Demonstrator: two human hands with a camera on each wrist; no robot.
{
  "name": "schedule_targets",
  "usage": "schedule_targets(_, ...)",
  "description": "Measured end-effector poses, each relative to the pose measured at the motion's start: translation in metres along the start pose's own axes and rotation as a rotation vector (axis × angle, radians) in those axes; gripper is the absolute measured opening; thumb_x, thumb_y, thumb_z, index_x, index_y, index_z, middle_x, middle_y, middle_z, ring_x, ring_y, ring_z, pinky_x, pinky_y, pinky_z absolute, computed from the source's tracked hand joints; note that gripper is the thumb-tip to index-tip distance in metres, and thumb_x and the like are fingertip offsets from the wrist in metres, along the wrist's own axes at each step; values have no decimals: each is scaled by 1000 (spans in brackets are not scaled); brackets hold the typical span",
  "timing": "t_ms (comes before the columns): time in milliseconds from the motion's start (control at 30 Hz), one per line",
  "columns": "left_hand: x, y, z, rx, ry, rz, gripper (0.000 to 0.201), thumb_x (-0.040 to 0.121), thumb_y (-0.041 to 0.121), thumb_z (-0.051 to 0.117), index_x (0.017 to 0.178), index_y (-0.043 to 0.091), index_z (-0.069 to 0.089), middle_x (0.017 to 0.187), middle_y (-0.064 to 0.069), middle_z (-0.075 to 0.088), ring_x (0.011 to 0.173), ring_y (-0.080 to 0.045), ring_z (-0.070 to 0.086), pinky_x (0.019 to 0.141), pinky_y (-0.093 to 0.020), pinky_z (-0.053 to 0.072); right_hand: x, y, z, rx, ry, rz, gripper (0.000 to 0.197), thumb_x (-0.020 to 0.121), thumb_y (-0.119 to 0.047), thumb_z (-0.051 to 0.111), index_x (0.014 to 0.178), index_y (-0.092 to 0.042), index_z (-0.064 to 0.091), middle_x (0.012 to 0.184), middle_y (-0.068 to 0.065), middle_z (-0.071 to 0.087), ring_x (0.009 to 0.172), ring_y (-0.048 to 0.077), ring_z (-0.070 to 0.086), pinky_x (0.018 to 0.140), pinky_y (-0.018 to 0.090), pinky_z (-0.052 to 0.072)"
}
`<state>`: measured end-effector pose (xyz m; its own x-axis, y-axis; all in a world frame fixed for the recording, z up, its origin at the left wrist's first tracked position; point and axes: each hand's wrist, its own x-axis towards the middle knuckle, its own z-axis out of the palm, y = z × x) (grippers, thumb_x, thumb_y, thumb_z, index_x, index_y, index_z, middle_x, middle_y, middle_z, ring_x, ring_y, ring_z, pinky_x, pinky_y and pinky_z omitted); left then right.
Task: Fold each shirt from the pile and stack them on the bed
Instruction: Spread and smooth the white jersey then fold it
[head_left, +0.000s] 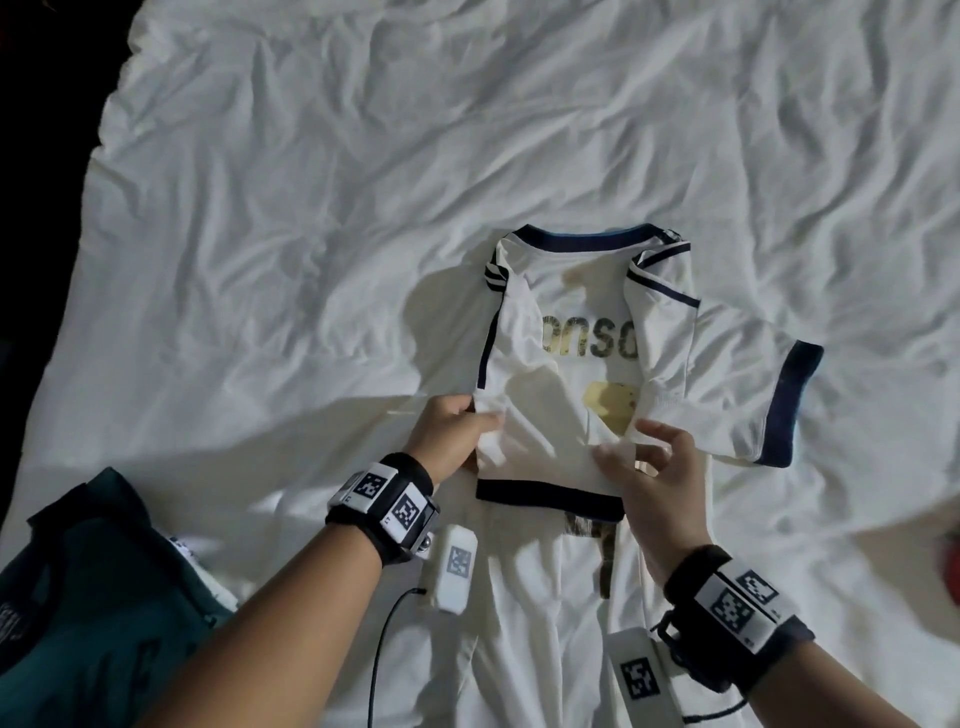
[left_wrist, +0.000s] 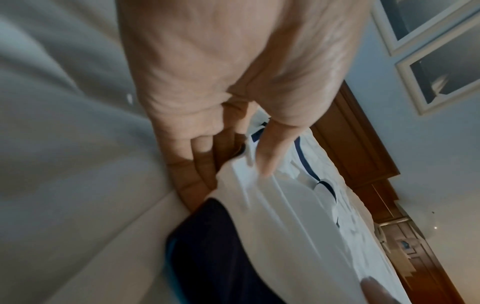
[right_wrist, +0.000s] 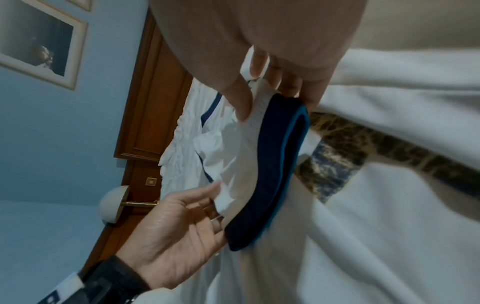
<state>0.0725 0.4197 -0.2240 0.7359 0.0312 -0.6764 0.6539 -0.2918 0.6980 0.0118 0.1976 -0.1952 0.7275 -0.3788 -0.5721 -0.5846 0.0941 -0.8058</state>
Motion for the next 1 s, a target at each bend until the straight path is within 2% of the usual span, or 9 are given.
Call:
schedule_targets(100, 4, -2, 2, -1, 110, 53, 51, 74, 41, 76, 68, -2, 49, 63, -3, 44, 62, -18, 41, 61, -31, 33, 6, 14, -7, -77, -10, -30, 42, 82, -9, 83, 113, -24, 58, 106, 14, 66, 89, 28, 70, 71, 40, 60)
schedule_targets(233, 8, -5, 0, 81, 122, 76, 47, 66, 39, 73, 75, -6, 61, 65, -15, 58, 64, -17, 50, 66, -29, 40, 9, 26, -10, -143, 3, -69, 39, 80, -11, 85, 106, -29, 61, 108, 13, 64, 95, 30, 68, 79, 44, 61)
schedule_targets(333, 13, -5, -2, 139, 147, 44, 38, 67, 27, 78, 71, -4, 56, 60, -4, 50, 59, -19, 44, 59, -29, 39, 7, 27, -12, -205, 12, -95, 37, 82, -11, 82, 106, -29, 60, 101, 9, 66, 90, 27, 69, 78, 44, 60)
schedule_targets(433, 20, 3, -3, 210, 229, 117, 39, 74, 44, 80, 71, 8, 64, 60, 3, 65, 58, -26, 60, 56, -34, 54, 2, 24, -10, -360, 16, -138, 40, 84, -10, 79, 112, -25, 55, 109, 2, 63, 88, 21, 67, 75, 37, 58)
schedule_targets(567, 30, 16, -2, 332, 250, 207, 46, 78, 56, 69, 66, 13, 58, 60, -2, 66, 60, -30, 67, 63, -43, 60, -11, 23, 0, -954, 10, -739, 53, 76, -20, 78, 124, -14, 56, 128, 5, 53, 115, 30, 51, 99, 43, 42)
schedule_targets(667, 35, 25, -1, 361, 252, 263, 45, 83, 52, 68, 65, 14, 54, 60, 1, 63, 67, -27, 63, 67, -36, 52, -20, 25, 14, -1184, -263, -957, 52, 78, -34, 73, 126, -16, 60, 137, 9, 54, 119, 32, 50, 99, 46, 43)
schedule_targets(833, 50, 34, -4, 398, 267, 293, 50, 94, 34, 67, 60, 15, 37, 53, 4, 42, 59, -22, 42, 59, -34, 31, -9, 43, 31, -1296, -426, -1140, 31, 83, -25, 71, 110, -9, 68, 106, 7, 63, 93, 30, 59, 83, 43, 50)
schedule_targets(900, 56, 33, -6, 402, 266, 273, 50, 94, 31, 68, 59, 14, 36, 52, 3, 40, 60, -24, 41, 60, -33, 31, -9, 47, 36, -1265, -415, -1217, 12, 82, -13, 71, 94, -9, 68, 88, 6, 59, 78, 27, 54, 70, 39, 48)
schedule_targets(1000, 60, 30, -6, 416, 235, 257, 46, 94, 32, 67, 61, 14, 40, 54, 3, 45, 65, -30, 46, 61, -35, 37, -16, 53, 41, -1252, -457, -1238, 11, 81, -10, 76, 86, -10, 67, 80, 4, 55, 70, 24, 50, 63, 36, 46)
